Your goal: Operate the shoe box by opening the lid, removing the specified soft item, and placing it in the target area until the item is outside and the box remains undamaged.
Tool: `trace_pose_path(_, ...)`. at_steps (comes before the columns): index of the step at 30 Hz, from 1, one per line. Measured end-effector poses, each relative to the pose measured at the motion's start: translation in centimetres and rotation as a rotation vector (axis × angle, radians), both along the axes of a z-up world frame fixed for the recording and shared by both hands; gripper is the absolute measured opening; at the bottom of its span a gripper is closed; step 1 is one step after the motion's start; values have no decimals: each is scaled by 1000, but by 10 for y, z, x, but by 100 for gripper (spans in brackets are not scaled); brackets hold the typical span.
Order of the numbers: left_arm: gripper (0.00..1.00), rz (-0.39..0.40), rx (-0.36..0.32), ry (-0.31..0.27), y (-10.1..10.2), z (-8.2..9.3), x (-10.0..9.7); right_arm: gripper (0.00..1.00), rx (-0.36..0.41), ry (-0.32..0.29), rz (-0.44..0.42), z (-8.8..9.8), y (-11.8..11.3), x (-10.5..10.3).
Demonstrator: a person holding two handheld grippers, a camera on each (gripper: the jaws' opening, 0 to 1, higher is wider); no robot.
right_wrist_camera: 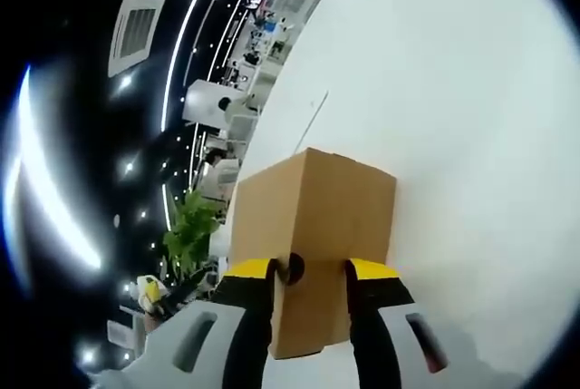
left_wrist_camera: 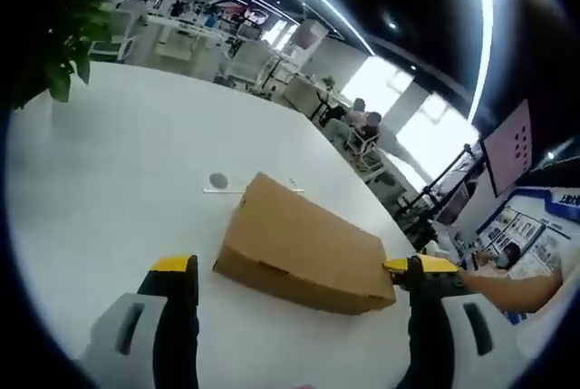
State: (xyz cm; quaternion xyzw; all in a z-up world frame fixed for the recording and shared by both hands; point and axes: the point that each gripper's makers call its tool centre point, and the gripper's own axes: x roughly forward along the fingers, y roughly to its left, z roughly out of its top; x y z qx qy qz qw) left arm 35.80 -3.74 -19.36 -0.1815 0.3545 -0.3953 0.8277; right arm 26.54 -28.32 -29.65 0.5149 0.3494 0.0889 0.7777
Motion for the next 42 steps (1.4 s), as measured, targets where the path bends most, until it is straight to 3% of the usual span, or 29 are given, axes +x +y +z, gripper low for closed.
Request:
trace_pose_path(8, 94, -21, 4, 22, -14, -16, 39, 30, 1, 3, 11, -1, -1, 0)
trace_pose_path(20, 95, -17, -38, 64, -28, -28, 75, 30, 2, 12, 33, -1, -2, 1)
trace_pose_path(30, 91, -66, 28, 129, -37, -68, 84, 30, 8, 0, 32, 3, 4, -1)
trace_pose_path(33, 91, -56, 0, 170, -40, -72, 84, 30, 3, -1, 40, 6, 8, -4)
trace_pose_path(38, 85, -50, -28, 184, -40, -77, 90, 30, 2, 0, 44, 10, 13, -7)
trace_pose_path(42, 84, -3, -62, 202, -38, -78, 98, 30, 5, -3, 43, 11, 14, -7)
